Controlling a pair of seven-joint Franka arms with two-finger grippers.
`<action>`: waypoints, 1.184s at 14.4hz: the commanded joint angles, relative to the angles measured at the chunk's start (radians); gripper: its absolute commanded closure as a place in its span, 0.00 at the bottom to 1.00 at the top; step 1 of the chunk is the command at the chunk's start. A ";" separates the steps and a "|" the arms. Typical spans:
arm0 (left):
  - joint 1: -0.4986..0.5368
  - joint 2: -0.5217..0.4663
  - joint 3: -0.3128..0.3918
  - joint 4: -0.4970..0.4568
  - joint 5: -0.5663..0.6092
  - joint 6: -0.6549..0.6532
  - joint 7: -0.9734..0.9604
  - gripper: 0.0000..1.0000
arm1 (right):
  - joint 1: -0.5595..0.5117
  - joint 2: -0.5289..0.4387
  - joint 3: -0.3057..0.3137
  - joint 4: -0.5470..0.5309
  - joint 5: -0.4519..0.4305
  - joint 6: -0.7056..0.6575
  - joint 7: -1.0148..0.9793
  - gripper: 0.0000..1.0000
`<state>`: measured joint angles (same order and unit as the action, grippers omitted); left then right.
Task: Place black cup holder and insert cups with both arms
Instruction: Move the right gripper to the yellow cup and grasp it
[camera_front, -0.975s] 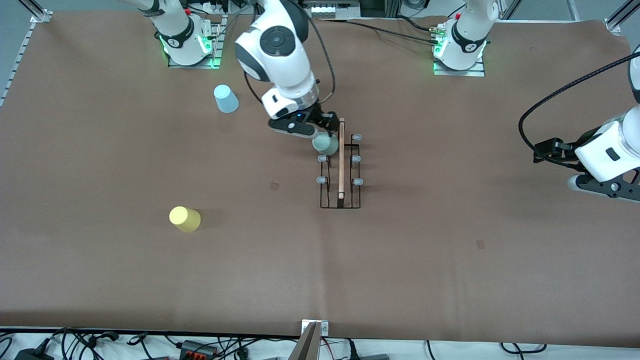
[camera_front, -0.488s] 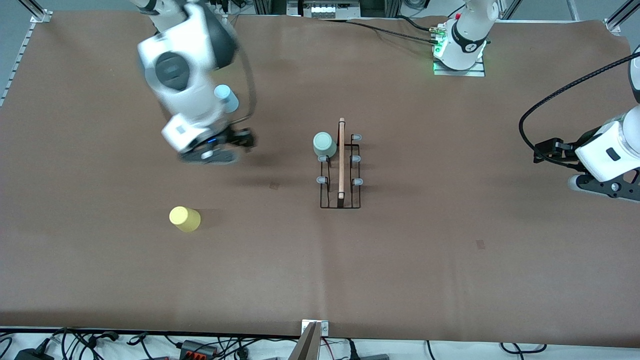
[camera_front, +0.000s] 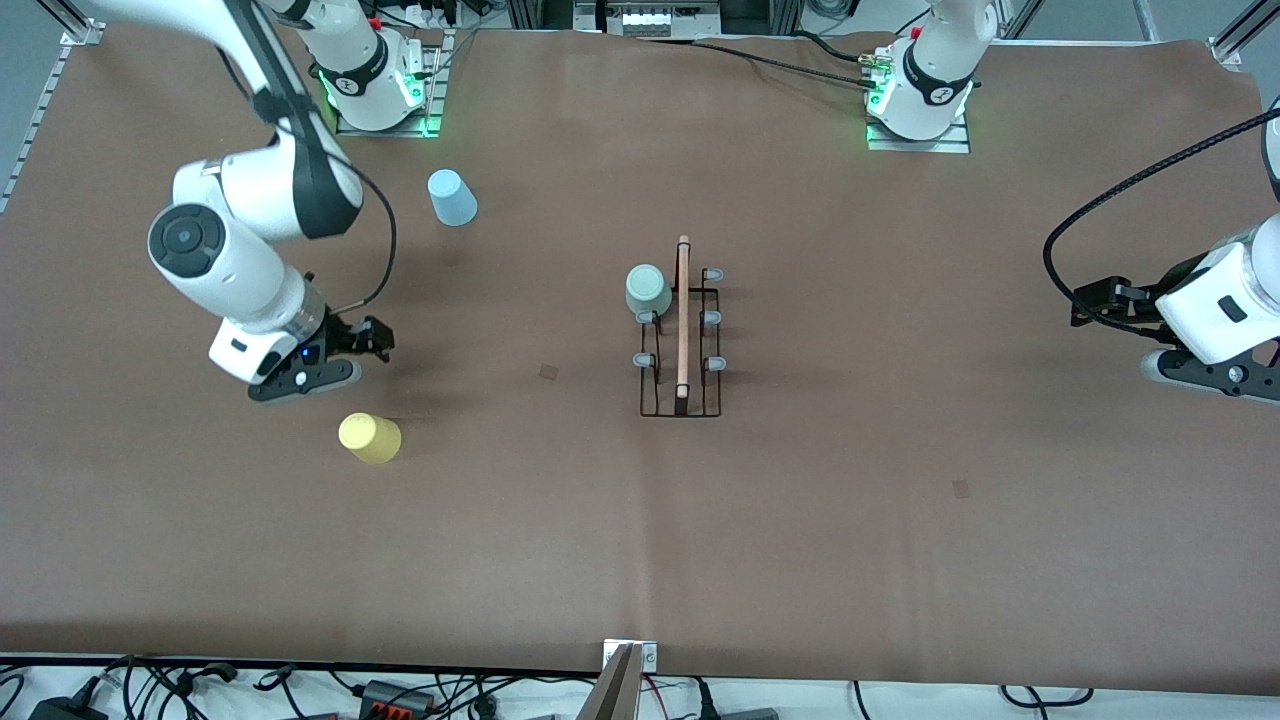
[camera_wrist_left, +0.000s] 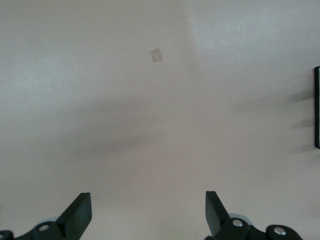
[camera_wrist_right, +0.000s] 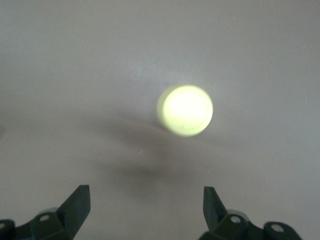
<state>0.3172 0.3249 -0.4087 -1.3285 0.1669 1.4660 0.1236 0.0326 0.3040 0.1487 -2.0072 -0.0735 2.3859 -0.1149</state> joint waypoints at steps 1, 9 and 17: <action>0.005 0.003 -0.009 0.017 0.026 -0.021 0.021 0.00 | 0.004 0.078 -0.037 0.008 -0.008 0.139 -0.100 0.00; 0.000 -0.001 -0.010 0.017 0.026 -0.023 0.013 0.00 | 0.009 0.220 -0.043 0.033 -0.014 0.358 -0.106 0.00; -0.234 -0.116 0.308 -0.122 -0.149 0.049 0.017 0.00 | 0.006 0.285 -0.044 0.088 -0.029 0.421 -0.117 0.00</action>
<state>0.1966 0.2871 -0.2777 -1.3448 0.1093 1.4650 0.1232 0.0376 0.5733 0.1078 -1.9464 -0.0874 2.7978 -0.2138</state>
